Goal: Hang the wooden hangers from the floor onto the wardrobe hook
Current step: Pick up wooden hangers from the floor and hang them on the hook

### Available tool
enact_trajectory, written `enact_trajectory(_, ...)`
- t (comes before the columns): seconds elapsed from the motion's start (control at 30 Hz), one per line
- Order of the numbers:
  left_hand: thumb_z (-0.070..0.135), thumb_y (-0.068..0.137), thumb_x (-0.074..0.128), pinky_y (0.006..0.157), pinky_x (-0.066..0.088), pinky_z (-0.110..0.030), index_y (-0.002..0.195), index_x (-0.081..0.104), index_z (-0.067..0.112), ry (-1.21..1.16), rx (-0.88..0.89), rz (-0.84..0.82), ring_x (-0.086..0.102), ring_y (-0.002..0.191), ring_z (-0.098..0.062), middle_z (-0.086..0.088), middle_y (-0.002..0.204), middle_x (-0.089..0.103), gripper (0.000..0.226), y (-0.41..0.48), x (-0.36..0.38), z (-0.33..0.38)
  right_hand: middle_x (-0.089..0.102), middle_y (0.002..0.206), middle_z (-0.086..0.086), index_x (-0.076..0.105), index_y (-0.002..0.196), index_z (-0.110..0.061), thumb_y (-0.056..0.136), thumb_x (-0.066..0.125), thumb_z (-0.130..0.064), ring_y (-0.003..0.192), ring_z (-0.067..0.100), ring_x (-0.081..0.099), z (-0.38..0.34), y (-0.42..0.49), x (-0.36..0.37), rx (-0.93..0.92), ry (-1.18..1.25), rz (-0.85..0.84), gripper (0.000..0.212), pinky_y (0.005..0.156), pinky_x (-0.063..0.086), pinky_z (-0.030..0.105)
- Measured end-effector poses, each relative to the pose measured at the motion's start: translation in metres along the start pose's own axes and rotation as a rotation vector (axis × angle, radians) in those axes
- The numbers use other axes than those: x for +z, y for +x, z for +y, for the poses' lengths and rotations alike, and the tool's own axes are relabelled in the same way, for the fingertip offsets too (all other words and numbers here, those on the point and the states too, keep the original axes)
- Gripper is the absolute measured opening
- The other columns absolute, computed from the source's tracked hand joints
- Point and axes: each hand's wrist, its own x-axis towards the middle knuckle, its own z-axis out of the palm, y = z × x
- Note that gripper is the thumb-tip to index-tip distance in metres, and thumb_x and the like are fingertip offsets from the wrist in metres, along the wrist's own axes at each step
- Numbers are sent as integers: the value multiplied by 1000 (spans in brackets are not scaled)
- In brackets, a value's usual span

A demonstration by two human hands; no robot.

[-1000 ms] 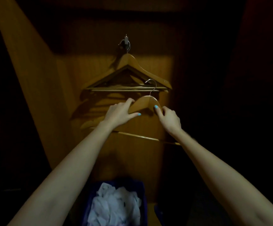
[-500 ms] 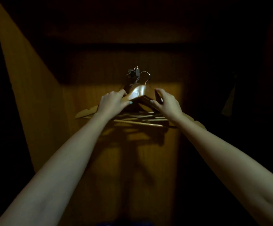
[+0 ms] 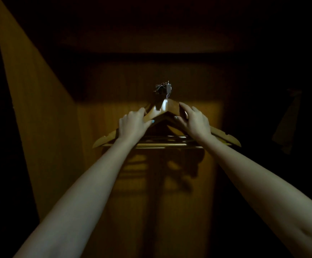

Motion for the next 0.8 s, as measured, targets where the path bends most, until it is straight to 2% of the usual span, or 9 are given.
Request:
enact_trajectory(0.17,43,86,62,63,41,-29,110,57,17,-30,-22,-24,61,89,-21,-2,99,64,36,-7,21,0,55,118,10,34,143,-31,94,54,-37,104,26,56,6,-4,8,8,5,-24,53,77,49,34)
enact_trajectory(0.3,33,87,64,78,45,-33,112,56,13,-100,-60,-30,55,105,-24,-6,112,59,33,-7,31,3,49,126,16,31,145,-33,95,53,-34,117,32,49,6,-6,9,31,7,-56,55,89,46,38)
enact_trajectory(0.37,27,89,62,81,46,-32,117,54,10,-159,-108,-44,56,107,-26,-7,116,58,34,-7,33,1,51,126,16,29,146,-34,95,53,-34,117,31,49,5,-8,12,35,5,-67,56,91,45,39)
enact_trajectory(0.43,25,90,61,75,48,-33,119,52,11,-187,-152,-62,61,100,-28,-7,109,62,34,-5,34,-3,55,121,14,29,146,-33,95,52,-36,113,29,49,5,-9,17,0,-47,-39,56,92,42,38)
enact_trajectory(0.53,26,91,61,68,46,-30,118,52,12,-178,-139,-85,64,87,-26,-7,94,65,32,-5,37,-5,53,125,14,25,148,-32,96,50,-35,118,29,46,7,-9,22,8,-83,-31,57,99,37,41)
enact_trajectory(0.6,25,91,60,69,43,-30,119,51,11,-170,-115,-83,63,87,-26,-7,93,66,32,-7,40,-3,47,131,15,22,149,-33,96,51,-33,121,30,43,9,-9,24,34,-94,-36,61,102,35,44)
enact_trajectory(0.7,23,92,59,75,48,-35,120,48,8,-128,-83,-60,63,91,-31,-11,99,65,34,-10,46,1,43,134,15,16,150,-31,93,57,-27,124,31,40,14,-9,25,21,-149,-65,70,105,32,47)
enact_trajectory(0.8,24,93,58,76,50,-38,121,46,8,-119,-75,-44,63,95,-32,-12,104,64,34,-11,47,2,44,135,16,26,147,-19,93,54,-18,124,33,42,18,-5,22,4,-212,-99,61,103,35,46)
